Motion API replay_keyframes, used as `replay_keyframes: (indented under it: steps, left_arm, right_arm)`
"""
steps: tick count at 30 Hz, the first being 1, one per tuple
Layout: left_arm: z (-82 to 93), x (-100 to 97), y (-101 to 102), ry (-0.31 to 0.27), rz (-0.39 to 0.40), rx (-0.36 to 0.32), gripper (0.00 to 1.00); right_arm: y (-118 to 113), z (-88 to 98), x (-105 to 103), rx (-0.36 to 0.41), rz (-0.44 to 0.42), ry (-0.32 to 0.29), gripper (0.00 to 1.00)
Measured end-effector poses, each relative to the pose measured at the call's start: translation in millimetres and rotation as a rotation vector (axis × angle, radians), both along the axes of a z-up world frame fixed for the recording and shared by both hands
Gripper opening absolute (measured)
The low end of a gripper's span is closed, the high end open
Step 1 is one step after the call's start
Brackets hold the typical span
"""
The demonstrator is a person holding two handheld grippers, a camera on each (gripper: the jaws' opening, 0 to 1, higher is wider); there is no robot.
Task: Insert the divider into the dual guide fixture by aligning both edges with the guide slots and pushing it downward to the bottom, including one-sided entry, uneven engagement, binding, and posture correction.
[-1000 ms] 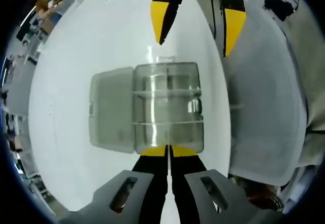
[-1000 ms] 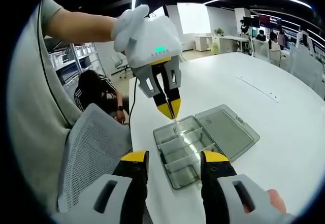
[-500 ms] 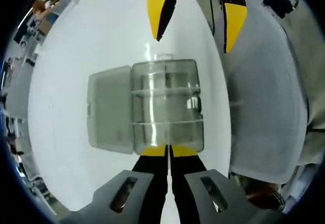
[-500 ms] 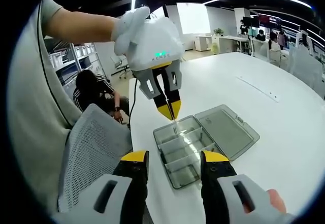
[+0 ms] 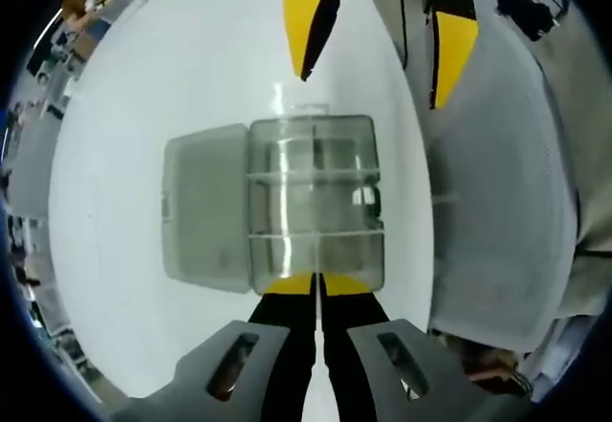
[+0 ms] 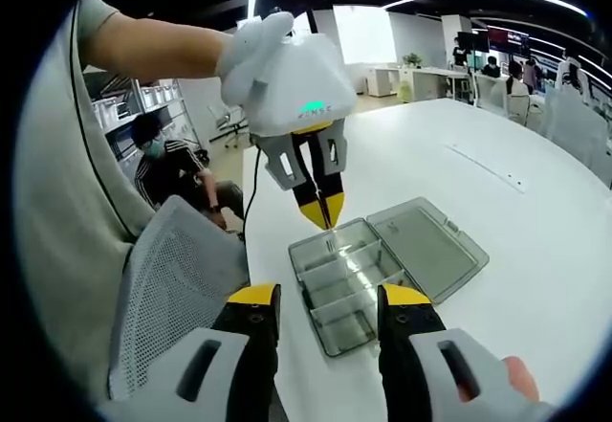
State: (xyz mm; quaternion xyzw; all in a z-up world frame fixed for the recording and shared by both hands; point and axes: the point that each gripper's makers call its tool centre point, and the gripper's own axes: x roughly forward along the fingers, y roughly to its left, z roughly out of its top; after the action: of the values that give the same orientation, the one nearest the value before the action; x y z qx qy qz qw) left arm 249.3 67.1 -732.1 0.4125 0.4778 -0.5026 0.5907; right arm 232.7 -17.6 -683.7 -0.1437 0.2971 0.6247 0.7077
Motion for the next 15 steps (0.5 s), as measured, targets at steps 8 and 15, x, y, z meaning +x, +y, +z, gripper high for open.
replay_keyframes:
  steps: [8, 15]
  left_arm:
    - [-4.2, -0.2, 0.7, 0.010, 0.018, -0.014, 0.00]
    - [-8.1, 0.1, 1.1, 0.017, 0.012, -0.017, 0.00]
  right_arm:
    - [1.1, 0.9, -0.8, 0.001, 0.003, 0.000, 0.37]
    - [1.6, 1.6, -0.3, 0.001, 0.005, -0.001, 0.37]
